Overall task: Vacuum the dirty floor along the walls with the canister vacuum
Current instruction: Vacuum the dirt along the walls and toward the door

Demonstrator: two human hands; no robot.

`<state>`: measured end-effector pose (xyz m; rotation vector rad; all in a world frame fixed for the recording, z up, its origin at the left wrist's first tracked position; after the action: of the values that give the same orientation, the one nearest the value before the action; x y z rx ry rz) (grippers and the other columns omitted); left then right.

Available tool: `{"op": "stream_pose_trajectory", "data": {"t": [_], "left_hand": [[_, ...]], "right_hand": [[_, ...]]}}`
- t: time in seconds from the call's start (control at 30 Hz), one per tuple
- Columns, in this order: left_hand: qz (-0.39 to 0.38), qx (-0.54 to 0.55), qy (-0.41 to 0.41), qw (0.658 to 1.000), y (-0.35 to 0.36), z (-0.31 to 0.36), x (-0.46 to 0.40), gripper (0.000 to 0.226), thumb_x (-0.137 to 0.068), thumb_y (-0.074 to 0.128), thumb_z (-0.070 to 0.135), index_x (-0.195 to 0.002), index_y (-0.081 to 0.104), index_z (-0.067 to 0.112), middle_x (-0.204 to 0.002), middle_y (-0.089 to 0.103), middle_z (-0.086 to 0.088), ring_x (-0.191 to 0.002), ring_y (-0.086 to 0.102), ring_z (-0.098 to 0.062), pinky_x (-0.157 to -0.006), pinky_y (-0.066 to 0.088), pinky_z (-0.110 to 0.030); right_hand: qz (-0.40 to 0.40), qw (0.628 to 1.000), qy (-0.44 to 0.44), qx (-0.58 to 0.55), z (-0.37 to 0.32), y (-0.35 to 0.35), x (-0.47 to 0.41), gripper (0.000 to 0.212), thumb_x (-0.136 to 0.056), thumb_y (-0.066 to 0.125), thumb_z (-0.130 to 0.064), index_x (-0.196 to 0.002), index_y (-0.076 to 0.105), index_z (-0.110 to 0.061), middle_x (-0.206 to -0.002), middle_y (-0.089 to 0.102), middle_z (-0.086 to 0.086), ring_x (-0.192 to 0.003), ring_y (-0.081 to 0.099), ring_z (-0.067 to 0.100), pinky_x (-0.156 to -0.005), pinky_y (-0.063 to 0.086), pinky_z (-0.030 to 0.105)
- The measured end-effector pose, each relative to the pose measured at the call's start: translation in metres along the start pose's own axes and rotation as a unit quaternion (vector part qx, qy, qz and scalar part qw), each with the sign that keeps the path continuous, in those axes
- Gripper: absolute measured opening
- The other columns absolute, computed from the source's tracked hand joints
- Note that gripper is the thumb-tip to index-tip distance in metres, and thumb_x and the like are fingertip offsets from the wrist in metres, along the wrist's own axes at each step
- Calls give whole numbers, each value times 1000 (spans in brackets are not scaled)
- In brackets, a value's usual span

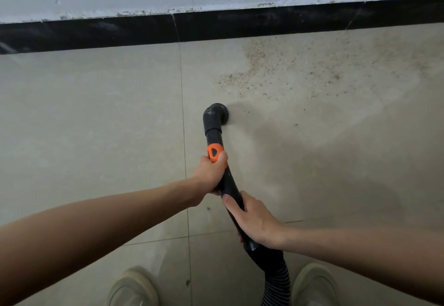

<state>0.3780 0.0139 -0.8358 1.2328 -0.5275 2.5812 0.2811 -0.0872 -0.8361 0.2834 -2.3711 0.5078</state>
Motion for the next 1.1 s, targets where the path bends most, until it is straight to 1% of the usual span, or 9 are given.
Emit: {"op": "stream_pose_trajectory", "data": {"t": [0.2,0.3,0.4,0.57,0.63,0.7,0.83,0.97,1.1], "left_hand": [[-15,4,16,1000,21,1,12,38,-96,41,41,-119,35,11,-89,54,-6,-76,58,-20,-56,51,-29],[54,51,22,997,16,0,14,37,-94,45,39,-114,41,8,-85,53,-5,-71,56,-17,-53,47,-28],[147,77,26,986,-6,-6,14,37,-90,49,41,-106,47,7,-81,53,-4,-68,54,-16,-51,41,-27],[219,155,14,963,-42,-20,18,35,-88,51,40,-99,51,7,-79,52,-6,-72,55,-23,-66,47,-35],[208,164,18,964,-44,-28,24,25,-89,49,36,-84,49,11,-76,50,-7,-67,52,-23,-68,47,-37],[191,165,23,967,-39,-32,29,23,-90,49,34,-79,46,14,-76,49,-8,-68,52,-24,-68,47,-39],[125,138,20,982,-12,-29,34,23,-91,49,37,-90,45,15,-80,51,-6,-68,54,-20,-64,47,-34],[56,81,30,995,22,-20,41,35,-94,47,42,-110,43,11,-83,52,-4,-70,54,-18,-58,45,-30],[7,67,26,997,42,-10,41,34,-93,46,43,-108,40,14,-85,52,-4,-73,56,-18,-76,53,-40]], "right_hand": [[27,998,10,-50,10,-6,13,50,-97,41,-51,-102,52,-2,-53,56,7,-39,54,20,-48,48,35],[8,999,-6,-43,0,-8,9,50,-99,40,-47,-92,54,0,-48,55,6,-37,53,20,-43,44,29],[-45,998,-23,-26,-19,-5,-4,44,-100,40,-47,-78,48,-10,-44,54,3,-36,53,20,-39,42,25],[-142,989,-27,10,-47,9,-19,49,-99,40,-53,-78,46,-9,-49,54,10,-36,51,21,-40,43,24],[-167,985,-24,19,-46,12,-17,49,-98,40,-54,-84,47,-7,-52,54,12,-37,52,22,-42,45,26],[-160,987,-14,14,-38,13,-10,49,-98,40,-54,-85,47,-7,-52,55,12,-38,53,22,-43,46,26],[-77,997,19,-8,-14,8,12,43,-97,41,-50,-78,47,-12,-49,56,7,-40,54,23,-40,44,24],[-2,997,52,-49,5,-4,35,44,-97,43,-47,-72,47,-11,-46,55,9,-39,54,26,-42,44,28],[41,995,63,-68,13,-12,46,44,-98,40,-45,-74,48,-9,-45,54,10,-37,53,25,-42,43,28]]}}
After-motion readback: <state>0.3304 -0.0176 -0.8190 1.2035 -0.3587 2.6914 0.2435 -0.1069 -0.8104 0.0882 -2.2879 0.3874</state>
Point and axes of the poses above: each hand's wrist, its own x-axis away from the middle knuckle, its own y-axis out of the palm, z = x × y, the point moved 2 cm from there along -x, towards the middle knuckle
